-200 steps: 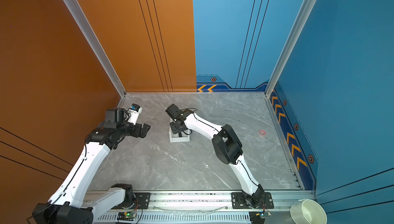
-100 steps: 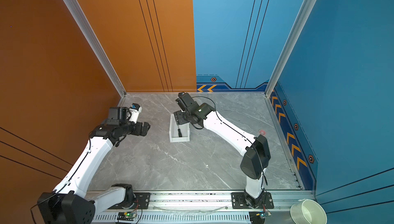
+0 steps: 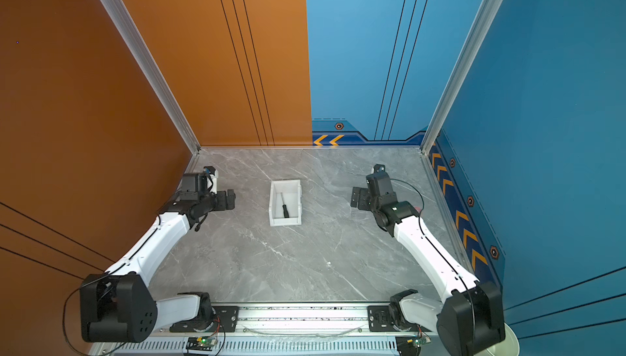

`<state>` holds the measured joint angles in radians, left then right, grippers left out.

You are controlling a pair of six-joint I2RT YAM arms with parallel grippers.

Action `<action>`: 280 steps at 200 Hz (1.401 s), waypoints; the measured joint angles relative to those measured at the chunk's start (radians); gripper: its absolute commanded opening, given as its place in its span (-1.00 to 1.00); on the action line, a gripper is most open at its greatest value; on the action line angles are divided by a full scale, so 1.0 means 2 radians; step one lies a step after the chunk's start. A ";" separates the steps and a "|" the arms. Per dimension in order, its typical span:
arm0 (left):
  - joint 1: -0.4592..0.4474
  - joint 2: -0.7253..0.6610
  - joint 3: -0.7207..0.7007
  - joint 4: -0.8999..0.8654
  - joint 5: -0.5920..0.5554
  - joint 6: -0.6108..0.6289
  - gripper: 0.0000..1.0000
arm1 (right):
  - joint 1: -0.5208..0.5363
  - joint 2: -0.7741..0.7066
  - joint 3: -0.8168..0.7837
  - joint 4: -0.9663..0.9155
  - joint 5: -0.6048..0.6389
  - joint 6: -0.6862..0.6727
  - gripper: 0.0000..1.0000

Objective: Put the screwdriver in the bin
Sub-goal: Reset both arms

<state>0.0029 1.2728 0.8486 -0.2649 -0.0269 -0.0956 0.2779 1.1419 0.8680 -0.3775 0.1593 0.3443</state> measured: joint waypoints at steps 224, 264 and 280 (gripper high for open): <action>0.010 0.126 -0.267 0.608 -0.031 0.019 0.96 | -0.134 0.091 -0.273 0.525 0.051 -0.102 1.00; 0.005 0.149 -0.290 0.670 -0.028 0.029 0.96 | -0.137 0.172 -0.271 0.613 0.019 -0.107 1.00; 0.005 0.149 -0.290 0.686 -0.027 0.032 0.96 | -0.136 0.198 -0.268 0.620 0.008 -0.112 1.00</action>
<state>0.0120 1.5711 0.2684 1.1076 -0.0803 -0.0311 0.0063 1.5383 0.3317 0.8635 0.1757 0.1196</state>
